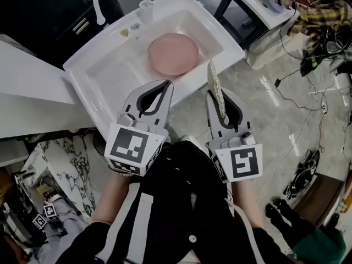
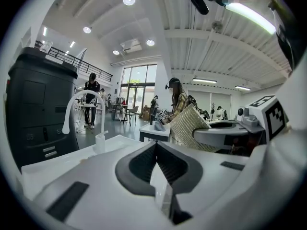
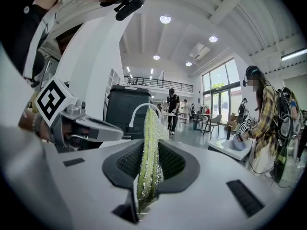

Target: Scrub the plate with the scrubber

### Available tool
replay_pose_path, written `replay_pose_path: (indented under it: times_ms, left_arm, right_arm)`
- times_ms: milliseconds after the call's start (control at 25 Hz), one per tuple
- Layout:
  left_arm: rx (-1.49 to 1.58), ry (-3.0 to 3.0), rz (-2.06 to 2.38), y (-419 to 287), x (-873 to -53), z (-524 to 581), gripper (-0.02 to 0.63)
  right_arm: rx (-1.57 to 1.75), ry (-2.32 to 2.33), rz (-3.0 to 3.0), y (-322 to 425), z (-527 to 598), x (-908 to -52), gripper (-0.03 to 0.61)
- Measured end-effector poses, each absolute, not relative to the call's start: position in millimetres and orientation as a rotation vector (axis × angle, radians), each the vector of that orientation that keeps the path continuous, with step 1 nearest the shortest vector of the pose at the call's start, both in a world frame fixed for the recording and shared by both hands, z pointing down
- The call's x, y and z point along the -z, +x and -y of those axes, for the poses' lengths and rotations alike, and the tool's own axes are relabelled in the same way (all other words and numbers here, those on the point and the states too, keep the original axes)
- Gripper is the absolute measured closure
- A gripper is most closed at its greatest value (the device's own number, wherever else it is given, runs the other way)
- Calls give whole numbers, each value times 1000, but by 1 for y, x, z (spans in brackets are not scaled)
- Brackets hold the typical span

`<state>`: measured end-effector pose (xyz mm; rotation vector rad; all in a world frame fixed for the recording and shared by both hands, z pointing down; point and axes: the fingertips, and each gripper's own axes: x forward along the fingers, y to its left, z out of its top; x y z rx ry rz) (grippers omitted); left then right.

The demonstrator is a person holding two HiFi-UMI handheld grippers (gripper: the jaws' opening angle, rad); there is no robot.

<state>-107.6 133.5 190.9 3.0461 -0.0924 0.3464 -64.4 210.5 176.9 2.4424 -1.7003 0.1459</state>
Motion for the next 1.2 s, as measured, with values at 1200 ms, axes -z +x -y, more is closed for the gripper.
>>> replay_pose_path:
  times_ms: [1200]
  left_arm:
    - [-359,2980,402,-26,-199,-97,612]
  right_arm:
    - [-128,2242,1922,45,-156,-183,505]
